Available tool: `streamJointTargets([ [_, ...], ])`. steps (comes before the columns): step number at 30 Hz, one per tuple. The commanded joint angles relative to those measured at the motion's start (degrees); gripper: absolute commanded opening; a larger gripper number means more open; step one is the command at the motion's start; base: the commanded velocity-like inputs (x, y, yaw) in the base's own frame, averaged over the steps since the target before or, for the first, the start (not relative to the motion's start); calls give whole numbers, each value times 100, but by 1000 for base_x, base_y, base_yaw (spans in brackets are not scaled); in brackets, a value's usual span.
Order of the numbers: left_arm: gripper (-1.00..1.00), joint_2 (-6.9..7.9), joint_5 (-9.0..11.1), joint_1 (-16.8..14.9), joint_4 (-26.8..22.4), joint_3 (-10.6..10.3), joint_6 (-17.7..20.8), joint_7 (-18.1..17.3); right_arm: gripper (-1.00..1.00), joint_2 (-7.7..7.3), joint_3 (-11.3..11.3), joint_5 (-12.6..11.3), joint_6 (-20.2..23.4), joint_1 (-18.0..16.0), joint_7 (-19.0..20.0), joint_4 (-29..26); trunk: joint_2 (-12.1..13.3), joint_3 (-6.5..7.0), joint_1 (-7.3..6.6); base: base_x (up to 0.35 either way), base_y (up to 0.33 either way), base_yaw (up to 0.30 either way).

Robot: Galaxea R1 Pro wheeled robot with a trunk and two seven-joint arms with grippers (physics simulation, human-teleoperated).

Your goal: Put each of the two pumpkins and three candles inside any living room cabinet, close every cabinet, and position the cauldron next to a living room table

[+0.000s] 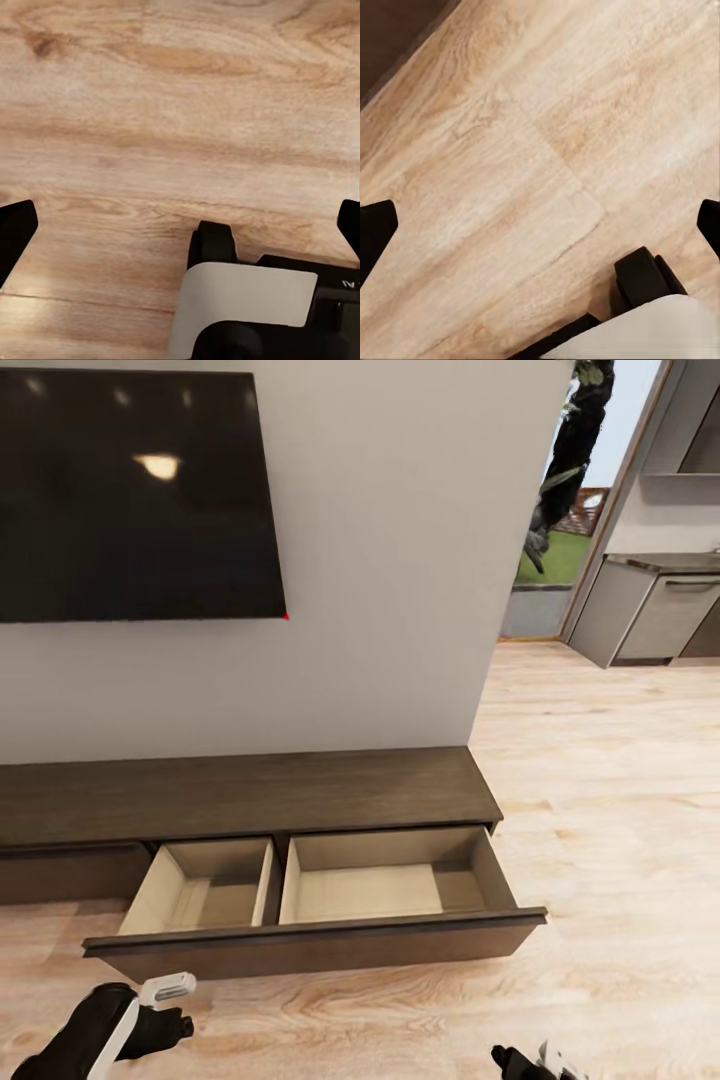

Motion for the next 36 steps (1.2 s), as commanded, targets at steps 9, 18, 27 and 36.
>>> streamJointTargets([
  [9, 100, -328, -16, 1, 704, -16, -821, 235, 100, 99, 83, 24, 28, 0, -1043, -8, 362, 162, -198, 0, 0, 0],
  [18, 100, -619, -5, 4, 1320, -41, -1901, 1001, 100, 246, 112, 35, 19, 0, -1189, -95, 523, 234, -286, 0, 0, 0],
  [27, 100, -660, 2, 2, 1333, -54, -1966, 1029, 100, 257, 121, 36, 17, 0, -1214, -234, 523, 244, -286, -41, 0, 186],
  [36, 100, -645, 2, -16, 1333, -47, -1965, 1019, 100, 258, 121, 36, 17, -1, -1223, -237, 523, 244, -286, -58, 0, 287],
])
